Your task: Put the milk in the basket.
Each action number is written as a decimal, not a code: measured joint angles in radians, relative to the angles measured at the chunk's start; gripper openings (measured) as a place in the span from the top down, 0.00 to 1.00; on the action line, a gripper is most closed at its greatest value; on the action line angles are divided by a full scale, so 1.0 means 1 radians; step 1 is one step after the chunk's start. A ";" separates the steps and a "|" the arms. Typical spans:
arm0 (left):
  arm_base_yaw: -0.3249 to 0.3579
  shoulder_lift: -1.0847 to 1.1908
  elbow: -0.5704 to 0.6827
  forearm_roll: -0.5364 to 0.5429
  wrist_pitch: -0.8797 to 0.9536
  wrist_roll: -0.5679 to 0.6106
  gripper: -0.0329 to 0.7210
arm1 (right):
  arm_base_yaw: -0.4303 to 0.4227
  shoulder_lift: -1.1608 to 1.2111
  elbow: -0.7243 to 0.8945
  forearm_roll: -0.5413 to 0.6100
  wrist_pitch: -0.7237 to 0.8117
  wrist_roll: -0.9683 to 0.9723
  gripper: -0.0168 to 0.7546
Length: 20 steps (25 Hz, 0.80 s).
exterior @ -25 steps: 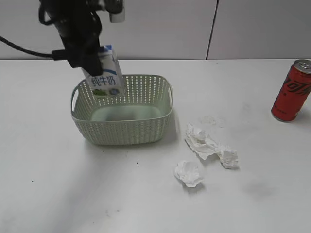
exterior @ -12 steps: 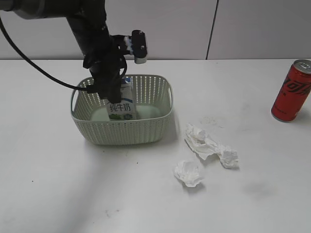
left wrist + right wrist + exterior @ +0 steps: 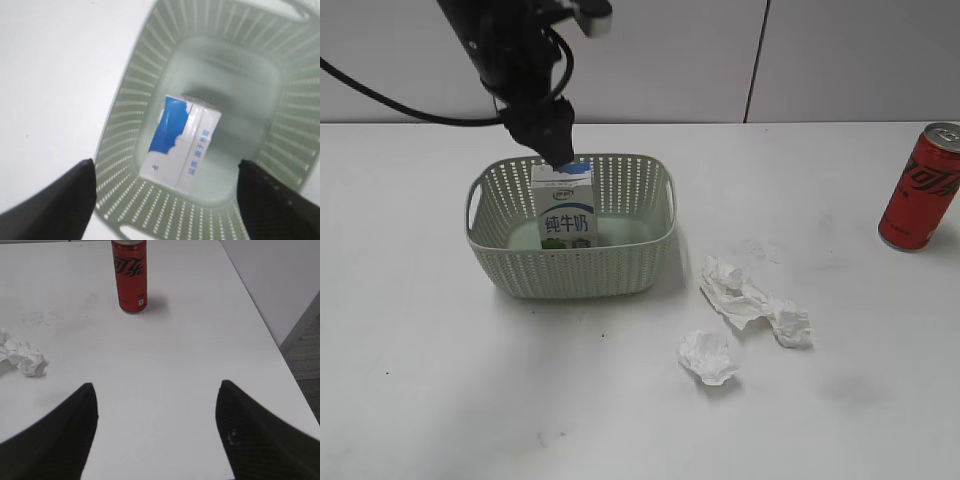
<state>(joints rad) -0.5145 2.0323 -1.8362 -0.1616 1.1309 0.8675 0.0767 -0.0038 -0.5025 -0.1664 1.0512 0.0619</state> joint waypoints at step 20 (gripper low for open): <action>0.398 -0.346 0.190 0.055 0.082 -0.734 0.19 | 0.000 0.000 0.000 0.000 0.000 0.000 0.22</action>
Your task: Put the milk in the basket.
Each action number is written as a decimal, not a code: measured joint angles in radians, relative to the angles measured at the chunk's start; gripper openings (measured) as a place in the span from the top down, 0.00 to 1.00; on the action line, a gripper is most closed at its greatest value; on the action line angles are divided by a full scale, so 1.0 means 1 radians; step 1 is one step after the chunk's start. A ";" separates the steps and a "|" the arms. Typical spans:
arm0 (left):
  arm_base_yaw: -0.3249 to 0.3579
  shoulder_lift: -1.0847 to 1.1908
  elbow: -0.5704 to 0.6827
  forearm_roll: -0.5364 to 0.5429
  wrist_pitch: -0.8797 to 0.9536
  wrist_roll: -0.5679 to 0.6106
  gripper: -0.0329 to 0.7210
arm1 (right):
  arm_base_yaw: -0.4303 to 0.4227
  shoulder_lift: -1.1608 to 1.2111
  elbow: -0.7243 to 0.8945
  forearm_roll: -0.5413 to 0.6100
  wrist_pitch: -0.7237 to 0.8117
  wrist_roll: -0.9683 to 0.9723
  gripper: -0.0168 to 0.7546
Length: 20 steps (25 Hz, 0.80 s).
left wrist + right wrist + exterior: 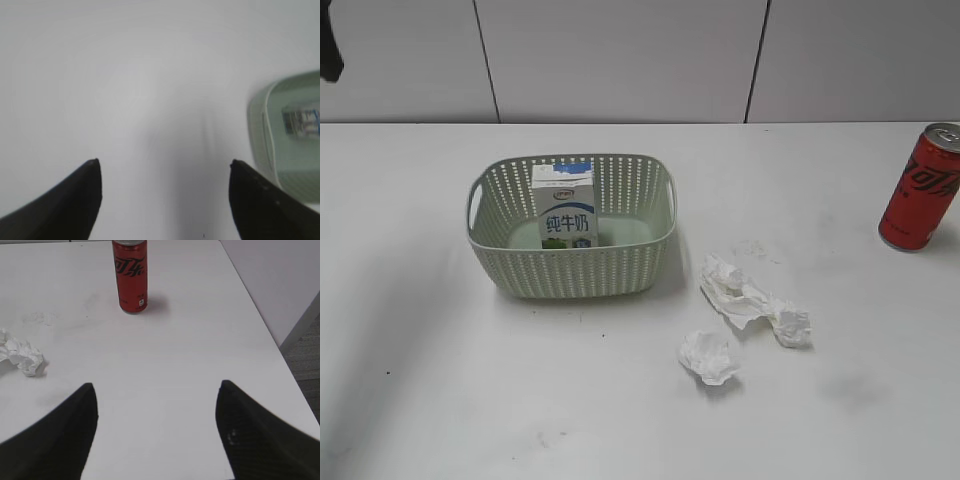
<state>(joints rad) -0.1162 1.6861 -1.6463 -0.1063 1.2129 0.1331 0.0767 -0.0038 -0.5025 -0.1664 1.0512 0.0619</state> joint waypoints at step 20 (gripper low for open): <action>0.000 -0.898 1.056 -0.004 -0.055 -0.049 0.19 | 0.000 0.000 0.000 0.000 0.000 0.000 0.22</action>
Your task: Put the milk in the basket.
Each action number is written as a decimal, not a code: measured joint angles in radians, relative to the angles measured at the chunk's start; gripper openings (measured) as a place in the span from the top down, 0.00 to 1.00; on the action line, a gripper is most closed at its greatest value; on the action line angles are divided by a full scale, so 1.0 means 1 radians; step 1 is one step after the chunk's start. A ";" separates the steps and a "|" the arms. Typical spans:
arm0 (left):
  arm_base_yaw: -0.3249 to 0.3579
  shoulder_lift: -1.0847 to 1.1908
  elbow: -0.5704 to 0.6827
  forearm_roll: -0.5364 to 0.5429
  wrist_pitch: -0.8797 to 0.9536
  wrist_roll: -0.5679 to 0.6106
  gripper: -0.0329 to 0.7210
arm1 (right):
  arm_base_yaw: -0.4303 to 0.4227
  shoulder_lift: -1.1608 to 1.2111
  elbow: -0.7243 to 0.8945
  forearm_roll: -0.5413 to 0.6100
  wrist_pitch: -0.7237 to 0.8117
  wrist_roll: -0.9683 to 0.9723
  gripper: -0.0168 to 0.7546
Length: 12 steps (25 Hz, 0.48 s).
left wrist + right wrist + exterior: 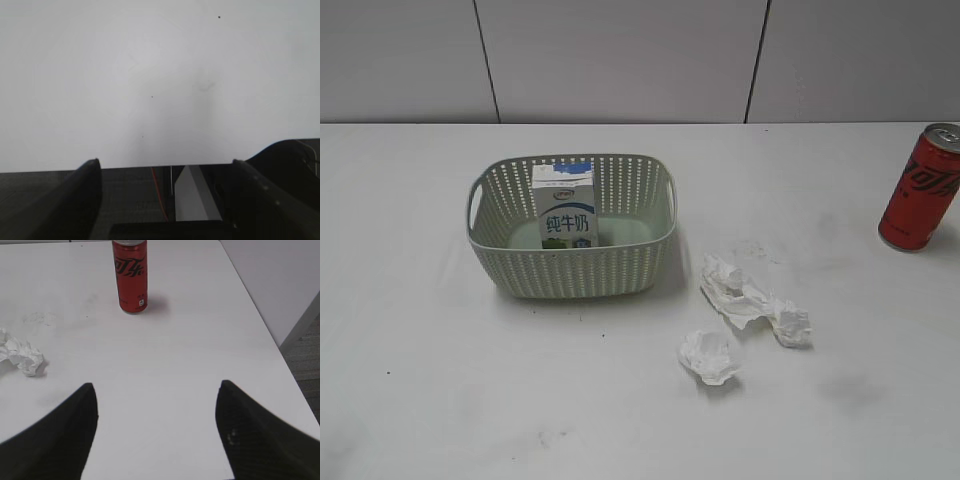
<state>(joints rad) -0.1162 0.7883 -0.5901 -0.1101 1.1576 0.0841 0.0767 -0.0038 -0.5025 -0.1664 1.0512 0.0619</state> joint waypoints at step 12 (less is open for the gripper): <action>0.000 -0.574 0.087 -0.002 -0.009 -0.007 0.19 | 0.000 0.000 0.000 0.000 0.000 0.000 0.22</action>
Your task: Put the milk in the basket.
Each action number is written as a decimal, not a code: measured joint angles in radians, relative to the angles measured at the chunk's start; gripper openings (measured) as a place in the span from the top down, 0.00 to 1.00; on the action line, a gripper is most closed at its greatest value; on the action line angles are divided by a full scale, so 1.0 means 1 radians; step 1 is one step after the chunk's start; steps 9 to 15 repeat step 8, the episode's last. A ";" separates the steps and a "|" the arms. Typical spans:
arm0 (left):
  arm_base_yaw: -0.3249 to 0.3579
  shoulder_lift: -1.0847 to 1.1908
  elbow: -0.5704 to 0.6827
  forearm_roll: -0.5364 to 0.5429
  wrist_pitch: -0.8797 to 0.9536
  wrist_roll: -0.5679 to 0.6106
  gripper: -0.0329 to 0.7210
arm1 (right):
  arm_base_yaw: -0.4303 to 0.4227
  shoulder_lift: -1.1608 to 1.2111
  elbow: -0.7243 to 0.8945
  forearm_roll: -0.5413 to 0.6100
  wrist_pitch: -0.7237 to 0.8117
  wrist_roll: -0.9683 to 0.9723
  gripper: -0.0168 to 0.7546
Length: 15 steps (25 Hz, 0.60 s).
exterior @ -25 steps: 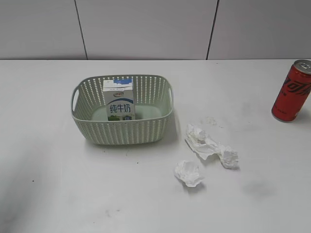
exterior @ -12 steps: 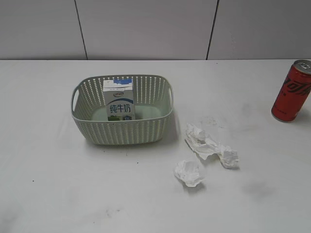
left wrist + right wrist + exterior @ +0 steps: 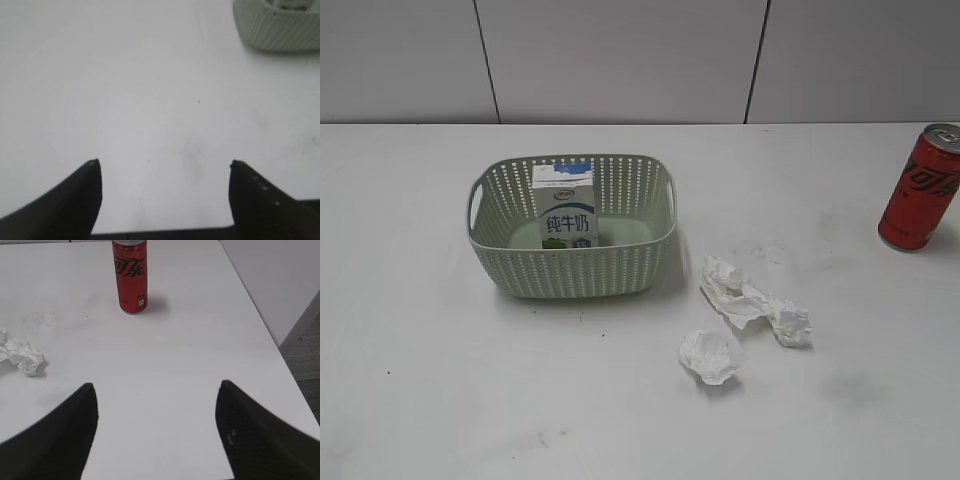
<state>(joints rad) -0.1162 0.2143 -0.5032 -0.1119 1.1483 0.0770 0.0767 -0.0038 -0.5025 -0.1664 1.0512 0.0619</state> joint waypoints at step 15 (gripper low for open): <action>0.000 -0.216 0.024 -0.002 -0.051 -0.002 0.19 | 0.000 0.000 0.000 0.000 -0.002 0.000 0.22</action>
